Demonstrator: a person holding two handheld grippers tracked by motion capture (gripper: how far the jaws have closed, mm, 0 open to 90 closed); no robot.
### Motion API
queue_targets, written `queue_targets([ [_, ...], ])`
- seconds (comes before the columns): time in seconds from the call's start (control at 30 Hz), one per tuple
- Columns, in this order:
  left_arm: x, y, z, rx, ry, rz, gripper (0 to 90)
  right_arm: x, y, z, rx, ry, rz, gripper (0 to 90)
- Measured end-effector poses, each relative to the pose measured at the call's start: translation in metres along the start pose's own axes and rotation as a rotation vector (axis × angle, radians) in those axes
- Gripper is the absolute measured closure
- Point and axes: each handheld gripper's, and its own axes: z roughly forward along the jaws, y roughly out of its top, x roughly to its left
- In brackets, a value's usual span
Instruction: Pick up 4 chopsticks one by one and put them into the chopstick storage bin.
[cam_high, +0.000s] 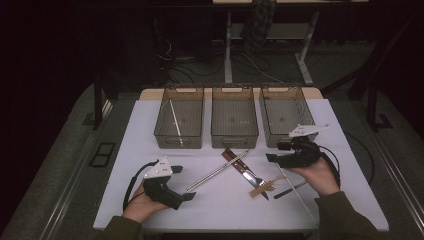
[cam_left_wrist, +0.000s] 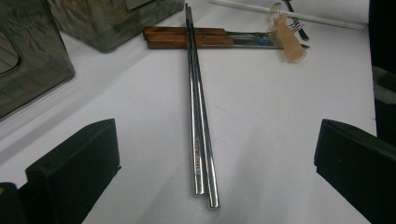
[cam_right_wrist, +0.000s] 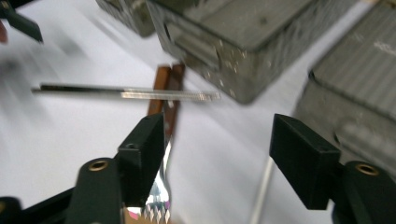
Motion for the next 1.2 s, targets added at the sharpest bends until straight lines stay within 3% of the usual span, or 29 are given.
queue_targets([
  [0.2, 0.000, 0.000, 0.000, 0.007, 0.000, 0.003, 0.0, -0.003, -0.022, -0.011, 0.039, -0.034, 0.003, 46.1],
  [0.47, -0.001, 0.000, 0.000, 0.008, -0.003, 0.008, 0.0, 0.000, -0.044, -0.012, 0.122, -0.039, -0.009, 56.1],
  [0.63, -0.002, 0.000, 0.000, 0.008, -0.002, 0.009, 0.0, 0.000, -0.059, -0.017, 0.155, -0.037, 0.011, 63.7],
  [0.93, -0.002, 0.000, 0.001, 0.017, 0.000, 0.012, 0.0, 0.000, -0.085, -0.029, 0.202, -0.050, 0.037, 70.4],
  [1.2, -0.002, 0.000, 0.001, 0.016, 0.001, 0.012, 0.0, 0.001, -0.093, -0.029, 0.219, -0.042, 0.052, 73.3],
])
